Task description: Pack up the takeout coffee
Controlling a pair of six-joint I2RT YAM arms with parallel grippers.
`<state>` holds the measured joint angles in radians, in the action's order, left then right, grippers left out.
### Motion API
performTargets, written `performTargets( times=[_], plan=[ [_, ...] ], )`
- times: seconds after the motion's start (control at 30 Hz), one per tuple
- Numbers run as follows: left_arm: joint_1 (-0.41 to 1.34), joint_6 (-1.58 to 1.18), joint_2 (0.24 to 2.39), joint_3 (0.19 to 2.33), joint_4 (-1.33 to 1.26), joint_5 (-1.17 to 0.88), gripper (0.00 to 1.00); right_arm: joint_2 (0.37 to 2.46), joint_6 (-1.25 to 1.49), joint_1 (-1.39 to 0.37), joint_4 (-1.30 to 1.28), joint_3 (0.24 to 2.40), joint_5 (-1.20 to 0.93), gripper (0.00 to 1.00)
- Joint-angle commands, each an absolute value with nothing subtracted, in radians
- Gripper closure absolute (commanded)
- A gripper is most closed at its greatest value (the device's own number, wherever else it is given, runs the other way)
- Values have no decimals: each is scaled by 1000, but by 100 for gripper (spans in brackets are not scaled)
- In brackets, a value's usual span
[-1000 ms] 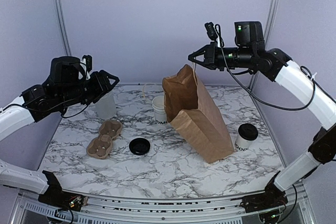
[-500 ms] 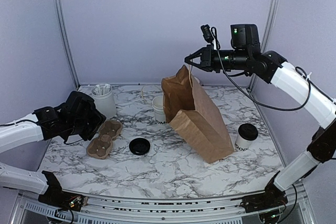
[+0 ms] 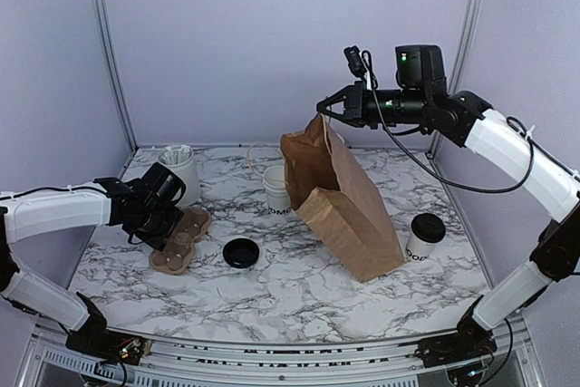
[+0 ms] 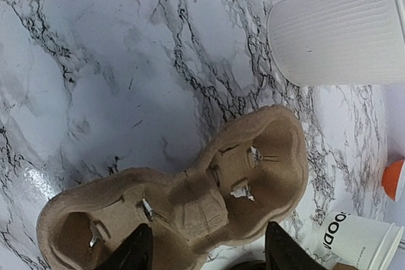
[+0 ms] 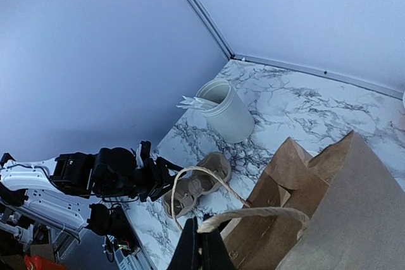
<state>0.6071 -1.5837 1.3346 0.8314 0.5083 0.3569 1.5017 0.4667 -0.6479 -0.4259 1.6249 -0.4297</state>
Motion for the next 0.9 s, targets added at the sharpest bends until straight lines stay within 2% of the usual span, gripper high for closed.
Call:
performTargets(
  times=[0.0, 0.33, 0.53, 0.7, 0.87],
  plan=[
    [584, -1602, 1396, 874, 549, 325, 39, 1493, 455, -658, -393, 1626, -442, 100],
    [578, -1549, 1506, 926, 559, 291, 39, 1491, 450, -658, -386, 1616, -439, 100],
    [566, -1505, 1490, 890, 576, 322, 30, 1494, 446, -658, -383, 1616, -439, 100],
    [532, -1377, 1458, 868, 593, 375, 14, 1496, 442, -658, -382, 1613, -439, 100],
    [475, -1201, 1450, 878, 598, 398, 10, 1496, 443, -658, -377, 1609, -438, 100]
  ],
)
